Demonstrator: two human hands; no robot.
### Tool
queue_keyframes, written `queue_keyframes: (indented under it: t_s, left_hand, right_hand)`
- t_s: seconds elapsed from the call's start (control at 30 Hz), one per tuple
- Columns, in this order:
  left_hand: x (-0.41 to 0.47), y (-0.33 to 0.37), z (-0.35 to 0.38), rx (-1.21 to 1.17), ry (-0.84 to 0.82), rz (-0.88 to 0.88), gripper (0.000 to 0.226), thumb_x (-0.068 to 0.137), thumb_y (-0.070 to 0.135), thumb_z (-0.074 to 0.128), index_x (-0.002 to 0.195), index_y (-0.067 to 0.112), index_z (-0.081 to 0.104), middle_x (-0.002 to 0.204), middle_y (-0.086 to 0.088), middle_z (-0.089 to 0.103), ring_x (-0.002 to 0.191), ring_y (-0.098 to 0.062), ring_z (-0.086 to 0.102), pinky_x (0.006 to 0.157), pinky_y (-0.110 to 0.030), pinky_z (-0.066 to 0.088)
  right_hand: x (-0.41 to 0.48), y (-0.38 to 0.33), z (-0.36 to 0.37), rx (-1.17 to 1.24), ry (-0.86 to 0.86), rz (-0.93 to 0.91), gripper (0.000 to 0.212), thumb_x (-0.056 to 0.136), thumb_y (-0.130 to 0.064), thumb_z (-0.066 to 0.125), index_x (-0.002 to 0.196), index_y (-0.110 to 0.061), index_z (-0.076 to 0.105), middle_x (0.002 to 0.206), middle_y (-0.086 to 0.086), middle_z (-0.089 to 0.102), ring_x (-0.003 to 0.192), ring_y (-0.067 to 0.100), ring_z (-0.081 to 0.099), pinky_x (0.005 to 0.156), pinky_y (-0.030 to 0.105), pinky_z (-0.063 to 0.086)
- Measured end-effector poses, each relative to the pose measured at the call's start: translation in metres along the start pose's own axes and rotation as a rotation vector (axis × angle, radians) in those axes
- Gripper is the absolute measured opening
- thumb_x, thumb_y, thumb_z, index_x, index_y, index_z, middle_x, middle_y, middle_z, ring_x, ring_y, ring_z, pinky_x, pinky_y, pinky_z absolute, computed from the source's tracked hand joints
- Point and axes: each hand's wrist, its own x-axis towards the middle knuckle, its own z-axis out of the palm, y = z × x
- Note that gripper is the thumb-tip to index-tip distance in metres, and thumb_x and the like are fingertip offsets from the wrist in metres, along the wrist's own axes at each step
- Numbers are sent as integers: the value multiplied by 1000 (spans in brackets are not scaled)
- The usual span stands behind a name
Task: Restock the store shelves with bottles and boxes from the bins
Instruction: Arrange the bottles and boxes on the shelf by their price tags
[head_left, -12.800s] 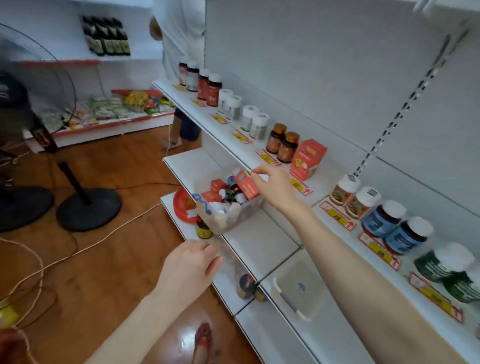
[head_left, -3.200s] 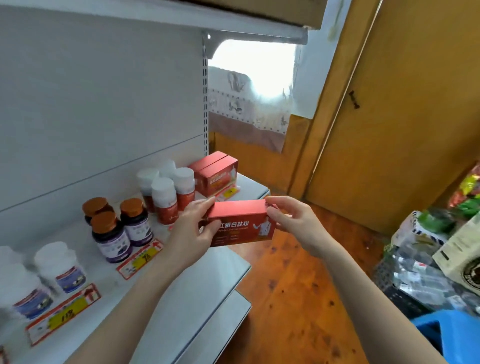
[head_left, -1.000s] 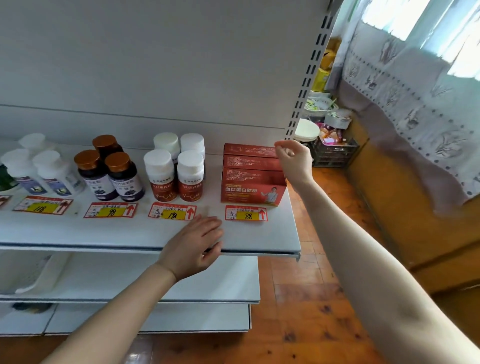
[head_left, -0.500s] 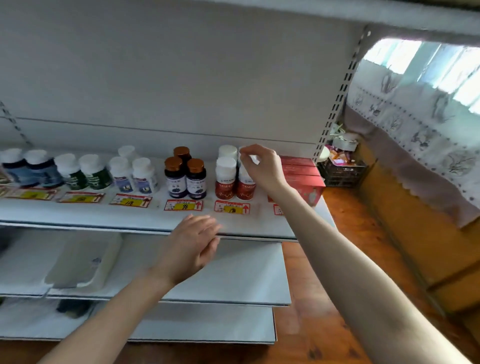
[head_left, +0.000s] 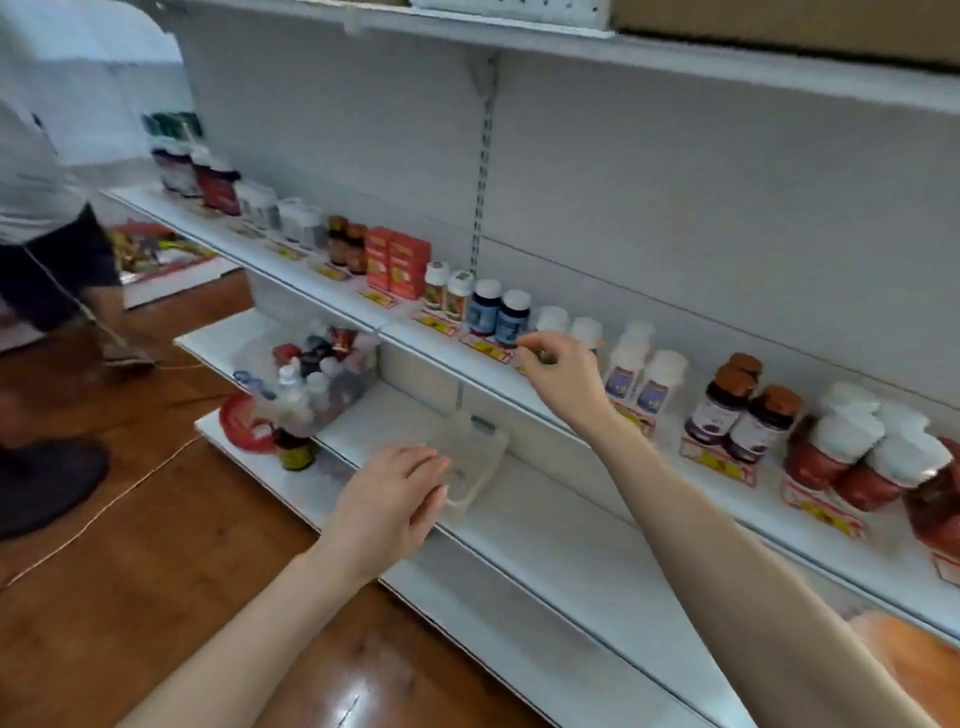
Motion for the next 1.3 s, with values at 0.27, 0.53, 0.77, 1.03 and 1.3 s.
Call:
queue_keyframes:
  t_s: [0.27, 0.53, 0.77, 1.03, 1.3]
  left_hand:
    - [-36, -108, -45, 206, 30, -308, 29, 88, 25, 48, 93, 9, 71, 89, -3, 69, 80, -18, 64, 75, -22, 47]
    - [-9, -231, -67, 395, -1, -528, 21, 76, 21, 69, 94, 10, 72, 87, -2, 71, 77, -18, 68, 64, -23, 53]
    - [5, -309, -61, 382, -28, -663, 22, 74, 20, 75, 95, 13, 72, 88, -1, 71, 79, -18, 68, 64, -26, 55]
    - [10, -409, -64, 379, -49, -655, 19, 78, 25, 66, 92, 12, 72, 83, 0, 71, 74, -17, 68, 62, -25, 54]
    - [12, -551, -73, 300, -166, -503, 22, 81, 29, 58, 90, 16, 73, 83, 4, 71, 74, -13, 68, 63, -22, 54]
  right_hand:
    - [72, -59, 151, 72, -260, -180, 22, 89, -11, 55, 106, -4, 67, 111, 9, 67, 107, 20, 57, 79, 10, 30]
    - [165, -83, 271, 119, -449, -183, 24, 90, -15, 55, 110, -8, 65, 111, 6, 67, 104, 19, 59, 84, 18, 39]
    - [224, -85, 355, 73, -571, -180, 25, 90, -18, 54, 112, -10, 63, 114, 6, 65, 107, 20, 58, 87, 23, 41]
    - [274, -96, 430, 70, -635, -144, 29, 91, -16, 53, 117, -7, 60, 115, 8, 64, 108, 19, 58, 89, 20, 41]
    - [311, -112, 504, 6, -530, 58, 25, 90, -13, 53, 112, -6, 62, 109, 8, 66, 103, 20, 60, 87, 25, 44]
